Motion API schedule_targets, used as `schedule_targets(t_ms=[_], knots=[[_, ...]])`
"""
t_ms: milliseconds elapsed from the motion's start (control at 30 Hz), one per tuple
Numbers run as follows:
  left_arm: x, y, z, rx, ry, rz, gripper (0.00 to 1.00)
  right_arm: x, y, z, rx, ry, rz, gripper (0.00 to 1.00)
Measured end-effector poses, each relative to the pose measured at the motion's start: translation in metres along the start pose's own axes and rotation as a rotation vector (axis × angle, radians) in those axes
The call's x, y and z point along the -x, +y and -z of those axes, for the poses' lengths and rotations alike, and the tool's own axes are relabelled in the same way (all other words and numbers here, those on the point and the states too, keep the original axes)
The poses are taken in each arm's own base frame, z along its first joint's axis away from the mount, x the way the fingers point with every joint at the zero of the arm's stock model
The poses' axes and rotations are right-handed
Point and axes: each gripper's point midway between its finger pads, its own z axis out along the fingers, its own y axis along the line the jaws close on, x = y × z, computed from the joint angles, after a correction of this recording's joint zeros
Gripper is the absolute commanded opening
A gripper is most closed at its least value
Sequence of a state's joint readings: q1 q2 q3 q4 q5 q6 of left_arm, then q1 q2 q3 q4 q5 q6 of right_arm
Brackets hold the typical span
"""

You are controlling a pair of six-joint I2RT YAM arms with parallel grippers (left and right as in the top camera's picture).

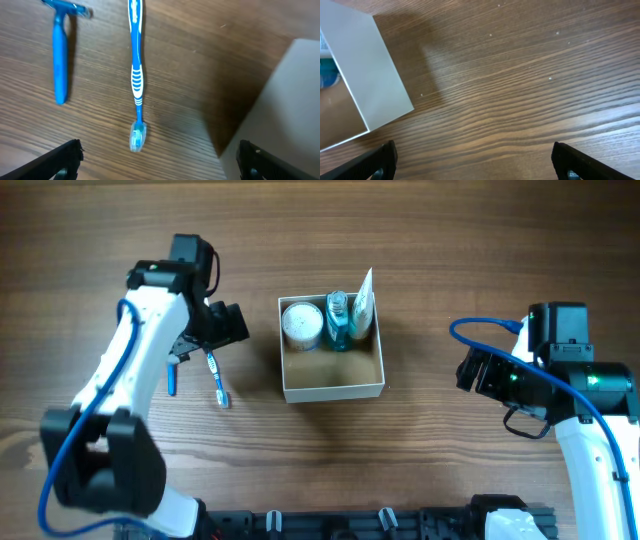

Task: Pack container
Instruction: 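Move the left gripper to the blue toothbrush and grasp it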

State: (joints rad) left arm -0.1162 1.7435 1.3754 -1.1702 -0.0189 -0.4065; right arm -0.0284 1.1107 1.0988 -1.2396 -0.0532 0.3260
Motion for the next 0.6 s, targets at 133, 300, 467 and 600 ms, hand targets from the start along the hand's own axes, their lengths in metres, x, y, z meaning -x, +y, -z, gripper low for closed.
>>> schedule_targets(t_ms=[133,300,467,600], knots=[[-0.002,0.001,-0.019,0.028,0.055,0.0,1.0,0.002,-0.001,0.0,-0.008,-0.007,0.017,1.0],[0.009,0.002,-0.032,0.021,0.036,0.018,1.0,0.002,-0.002,0.0,-0.01,-0.01,0.017,1.0],[0.012,0.002,-0.051,0.011,0.005,0.019,1.0,0.002,-0.002,0.0,-0.01,-0.01,0.017,1.0],[0.013,0.001,-0.064,-0.001,-0.017,0.0,1.0,0.002,-0.002,0.0,-0.01,-0.01,0.017,1.0]])
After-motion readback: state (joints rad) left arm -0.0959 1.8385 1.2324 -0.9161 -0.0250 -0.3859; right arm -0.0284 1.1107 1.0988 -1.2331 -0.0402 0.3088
